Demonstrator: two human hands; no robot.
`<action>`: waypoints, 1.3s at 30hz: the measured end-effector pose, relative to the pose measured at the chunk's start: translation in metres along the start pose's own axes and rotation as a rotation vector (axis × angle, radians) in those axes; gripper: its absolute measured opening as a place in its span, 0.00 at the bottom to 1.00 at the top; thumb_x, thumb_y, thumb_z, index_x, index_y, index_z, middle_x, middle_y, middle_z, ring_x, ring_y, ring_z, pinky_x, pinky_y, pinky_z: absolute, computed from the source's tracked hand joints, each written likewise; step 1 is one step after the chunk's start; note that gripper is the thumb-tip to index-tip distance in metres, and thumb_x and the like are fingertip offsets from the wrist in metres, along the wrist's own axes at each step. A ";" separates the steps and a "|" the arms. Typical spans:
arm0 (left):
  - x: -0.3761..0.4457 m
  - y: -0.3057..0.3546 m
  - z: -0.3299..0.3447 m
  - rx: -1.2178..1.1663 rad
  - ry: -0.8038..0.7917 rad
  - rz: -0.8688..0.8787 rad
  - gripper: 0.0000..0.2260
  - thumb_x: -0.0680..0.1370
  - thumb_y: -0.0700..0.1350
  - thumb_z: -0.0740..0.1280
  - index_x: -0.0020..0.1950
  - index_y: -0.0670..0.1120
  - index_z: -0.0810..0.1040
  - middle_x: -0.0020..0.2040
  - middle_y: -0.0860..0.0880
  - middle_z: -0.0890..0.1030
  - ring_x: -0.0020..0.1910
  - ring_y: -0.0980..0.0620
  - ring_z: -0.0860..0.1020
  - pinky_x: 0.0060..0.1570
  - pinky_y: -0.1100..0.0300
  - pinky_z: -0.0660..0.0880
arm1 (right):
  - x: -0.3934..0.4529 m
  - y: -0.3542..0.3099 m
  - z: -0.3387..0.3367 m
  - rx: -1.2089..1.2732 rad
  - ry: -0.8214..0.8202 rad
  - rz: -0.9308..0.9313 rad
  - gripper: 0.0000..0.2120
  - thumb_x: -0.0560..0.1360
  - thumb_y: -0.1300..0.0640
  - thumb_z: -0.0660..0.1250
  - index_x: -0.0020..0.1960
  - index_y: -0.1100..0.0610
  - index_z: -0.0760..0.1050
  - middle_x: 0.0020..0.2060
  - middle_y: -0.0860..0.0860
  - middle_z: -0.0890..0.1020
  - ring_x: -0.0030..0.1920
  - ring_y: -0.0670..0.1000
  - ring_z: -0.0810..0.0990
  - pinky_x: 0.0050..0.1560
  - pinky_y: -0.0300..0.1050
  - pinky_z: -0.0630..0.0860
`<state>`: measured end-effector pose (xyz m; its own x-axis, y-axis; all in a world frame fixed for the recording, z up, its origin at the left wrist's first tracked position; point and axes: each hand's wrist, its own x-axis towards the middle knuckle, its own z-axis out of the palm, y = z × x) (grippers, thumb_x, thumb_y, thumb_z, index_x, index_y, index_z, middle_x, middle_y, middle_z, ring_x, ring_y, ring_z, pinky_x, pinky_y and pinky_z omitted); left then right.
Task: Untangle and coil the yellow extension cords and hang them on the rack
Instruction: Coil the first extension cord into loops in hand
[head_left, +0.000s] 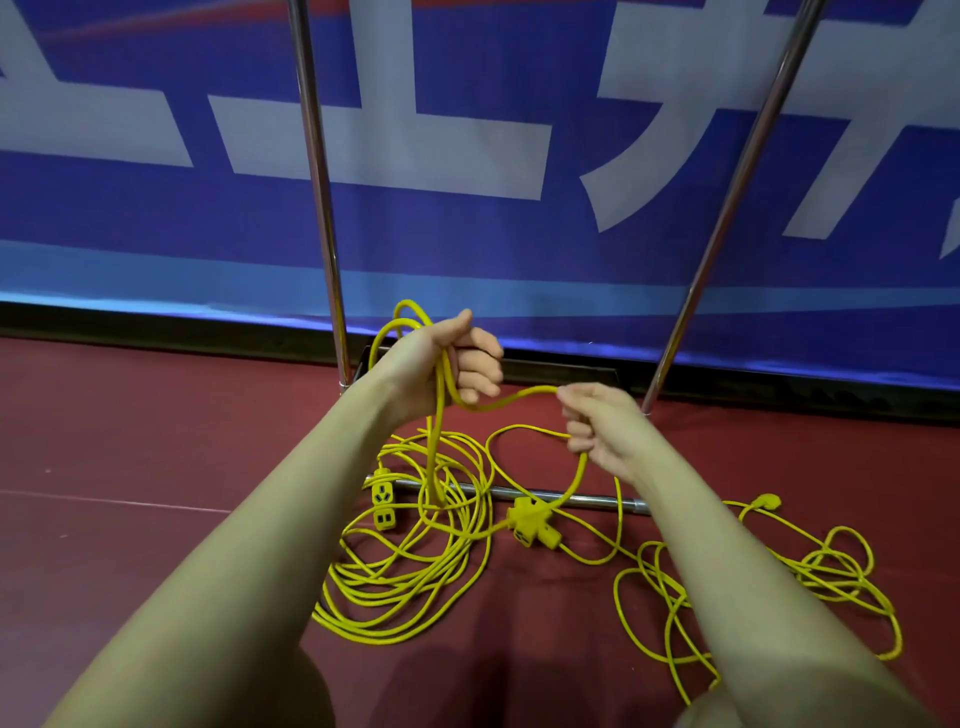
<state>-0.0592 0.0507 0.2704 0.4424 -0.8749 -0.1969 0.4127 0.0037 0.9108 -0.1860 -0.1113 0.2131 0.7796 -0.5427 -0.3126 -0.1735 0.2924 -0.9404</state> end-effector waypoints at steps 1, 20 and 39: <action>-0.001 -0.001 0.000 0.059 -0.034 -0.031 0.28 0.83 0.51 0.50 0.34 0.42 0.82 0.29 0.43 0.81 0.27 0.49 0.81 0.24 0.64 0.73 | -0.002 -0.008 0.001 0.152 -0.015 0.024 0.07 0.79 0.65 0.59 0.43 0.58 0.67 0.31 0.52 0.65 0.20 0.42 0.61 0.19 0.32 0.56; 0.013 -0.047 0.036 0.328 -0.441 0.088 0.02 0.78 0.39 0.60 0.48 0.45 0.71 0.45 0.50 0.84 0.50 0.54 0.80 0.52 0.61 0.72 | -0.027 -0.056 -0.001 0.577 -0.029 -0.038 0.14 0.80 0.48 0.58 0.49 0.60 0.69 0.41 0.58 0.76 0.40 0.53 0.76 0.41 0.44 0.72; 0.009 0.006 0.006 -0.451 0.130 0.386 0.10 0.82 0.40 0.55 0.55 0.42 0.75 0.49 0.44 0.84 0.48 0.49 0.83 0.52 0.58 0.78 | -0.030 -0.023 0.014 -0.161 -0.424 -0.066 0.09 0.80 0.63 0.56 0.48 0.61 0.75 0.28 0.48 0.69 0.24 0.43 0.64 0.27 0.35 0.61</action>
<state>-0.0573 0.0406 0.2763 0.7090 -0.7036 0.0484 0.4875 0.5385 0.6873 -0.1975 -0.0907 0.2457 0.9636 -0.1764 -0.2007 -0.1805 0.1242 -0.9757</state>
